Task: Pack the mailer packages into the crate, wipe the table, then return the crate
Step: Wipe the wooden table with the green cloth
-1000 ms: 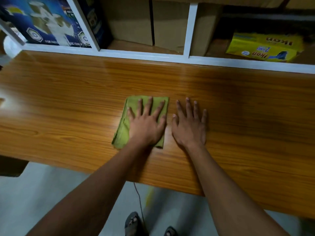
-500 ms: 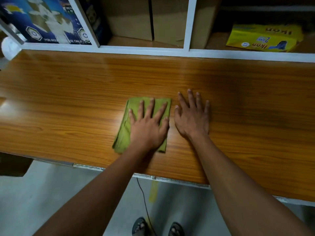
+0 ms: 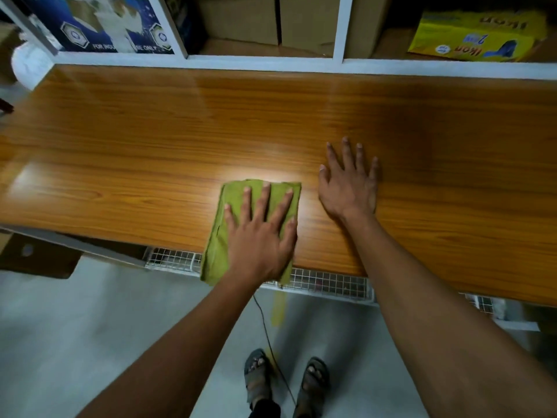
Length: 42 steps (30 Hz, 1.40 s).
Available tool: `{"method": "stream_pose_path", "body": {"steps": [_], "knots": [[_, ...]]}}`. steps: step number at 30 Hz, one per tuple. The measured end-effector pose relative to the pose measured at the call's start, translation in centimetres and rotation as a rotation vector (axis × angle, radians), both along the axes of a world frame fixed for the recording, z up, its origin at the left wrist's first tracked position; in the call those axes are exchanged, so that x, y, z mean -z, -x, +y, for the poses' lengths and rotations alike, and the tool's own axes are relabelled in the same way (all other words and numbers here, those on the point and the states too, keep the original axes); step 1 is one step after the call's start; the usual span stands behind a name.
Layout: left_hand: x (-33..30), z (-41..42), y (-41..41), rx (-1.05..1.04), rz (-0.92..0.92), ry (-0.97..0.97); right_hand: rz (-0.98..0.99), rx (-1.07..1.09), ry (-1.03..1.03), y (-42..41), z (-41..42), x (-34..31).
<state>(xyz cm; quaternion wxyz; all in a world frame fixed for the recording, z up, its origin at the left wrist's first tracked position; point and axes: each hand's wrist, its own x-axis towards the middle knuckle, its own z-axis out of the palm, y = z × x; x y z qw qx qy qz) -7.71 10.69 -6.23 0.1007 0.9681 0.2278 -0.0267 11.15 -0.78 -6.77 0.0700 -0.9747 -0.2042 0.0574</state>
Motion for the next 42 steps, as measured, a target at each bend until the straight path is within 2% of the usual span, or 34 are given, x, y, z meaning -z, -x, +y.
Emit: {"method": "stream_pose_path", "body": {"steps": [2,5,9,13,17,21,25,28,30,33,36,38,42], "knots": [[0.3,0.3,-0.5,0.004,0.001,-0.002,-0.003,0.013,-0.009,0.0,0.0,0.1],[0.6,2.7,-6.2,0.027,-0.034,-0.007,-0.017,0.01,-0.003,-0.1,0.0,0.4],[-0.1,4.9,-12.4,0.005,0.029,0.0,-0.029,0.006,-0.006,-0.1,-0.2,0.6],[0.1,1.5,-6.4,0.045,-0.024,-0.025,-0.012,0.007,-0.015,-0.1,-0.4,0.2],[-0.2,-3.5,-1.5,0.035,-0.001,0.021,0.014,-0.02,-0.032,0.1,-0.7,-0.4],[0.2,-5.0,-5.5,0.065,-0.008,0.018,-0.001,-0.087,-0.015,-0.9,-3.7,0.1],[0.7,-2.9,-14.0,0.079,-0.046,0.033,0.001,0.025,0.013,-3.0,-6.7,0.7],[0.2,-1.2,-18.7,0.045,0.01,0.026,-0.023,0.017,0.025,-3.2,-7.0,0.8],[0.1,-1.6,-18.1,0.036,0.012,0.028,-0.029,0.028,0.009,-3.0,-6.9,0.6],[-0.2,-4.4,-11.9,0.047,-0.045,0.036,-0.019,0.045,0.0,-2.9,-6.7,0.4],[0.0,-7.0,-6.7,0.058,-0.014,0.033,-0.025,0.058,0.006,-2.9,-6.5,0.7],[0.1,-6.4,-7.8,0.056,-0.013,0.031,-0.037,0.059,0.004,-3.0,-6.3,0.9],[0.3,-3.0,-16.0,0.027,-0.02,0.02,-0.058,0.05,0.01,-3.0,-6.5,1.1]]}}
